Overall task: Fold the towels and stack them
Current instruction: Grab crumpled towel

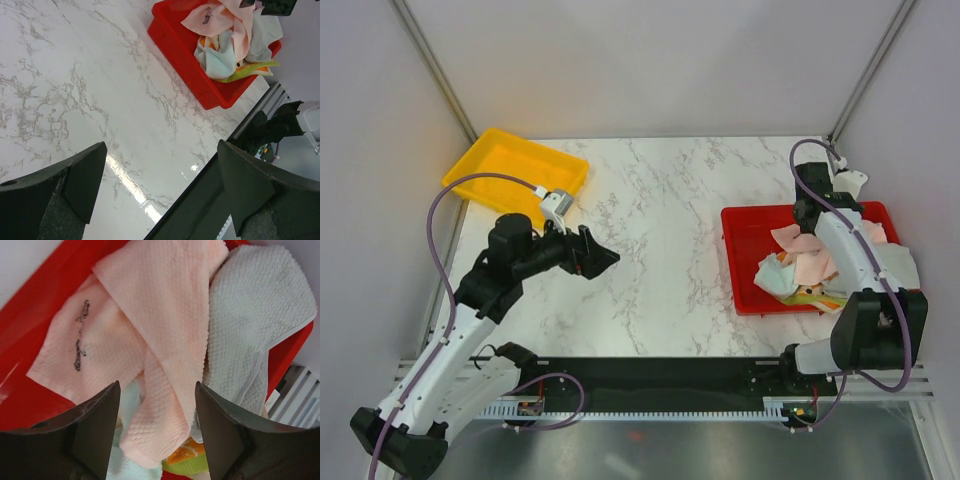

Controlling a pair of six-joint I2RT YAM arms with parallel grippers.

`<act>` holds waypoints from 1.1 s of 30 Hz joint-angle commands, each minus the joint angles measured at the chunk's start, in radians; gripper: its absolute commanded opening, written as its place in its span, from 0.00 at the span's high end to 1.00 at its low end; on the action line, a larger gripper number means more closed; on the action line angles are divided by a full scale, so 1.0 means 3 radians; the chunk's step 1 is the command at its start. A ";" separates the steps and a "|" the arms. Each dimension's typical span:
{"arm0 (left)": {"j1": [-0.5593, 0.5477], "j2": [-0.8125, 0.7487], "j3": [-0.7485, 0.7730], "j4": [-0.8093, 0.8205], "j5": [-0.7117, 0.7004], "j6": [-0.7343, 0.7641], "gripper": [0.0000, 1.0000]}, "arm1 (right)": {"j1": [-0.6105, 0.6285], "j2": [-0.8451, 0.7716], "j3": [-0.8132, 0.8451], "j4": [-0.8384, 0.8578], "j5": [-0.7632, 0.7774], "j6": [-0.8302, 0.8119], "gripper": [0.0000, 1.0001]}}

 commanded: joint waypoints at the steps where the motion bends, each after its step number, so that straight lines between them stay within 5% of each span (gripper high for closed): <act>1: 0.0006 -0.0086 -0.0038 0.0116 0.0127 -0.0032 0.00 | -0.0138 0.0039 -0.0163 0.0155 -0.0208 -0.0126 0.31; 8: 0.0006 -0.0005 -0.0013 0.0117 0.0112 -0.0037 0.00 | -0.0266 0.0356 -0.0393 0.0278 0.0058 -0.0126 0.36; 11: 0.0006 0.0082 -0.0013 0.0117 0.0163 -0.0068 0.01 | -0.0328 0.0423 -0.0444 0.0421 0.0003 -0.0172 0.52; 14: 0.0006 0.0144 -0.0003 0.0122 0.0173 -0.0089 0.01 | -0.0409 0.0515 -0.0449 0.0513 -0.0049 -0.0218 0.53; 19: 0.0006 0.0241 0.0048 0.0127 0.0163 -0.0170 0.01 | -0.0491 0.0454 -0.0429 0.0616 -0.0049 -0.0417 0.84; 20: 0.0006 0.0276 0.0059 0.0127 0.0168 -0.0181 0.01 | -0.0491 0.0433 -0.0338 0.0605 -0.0059 -0.0453 1.00; 33: 0.0011 0.0654 0.0436 0.0132 -0.0286 -0.0635 0.04 | 0.0085 0.0233 0.1313 -0.0508 -0.0125 -0.0586 1.00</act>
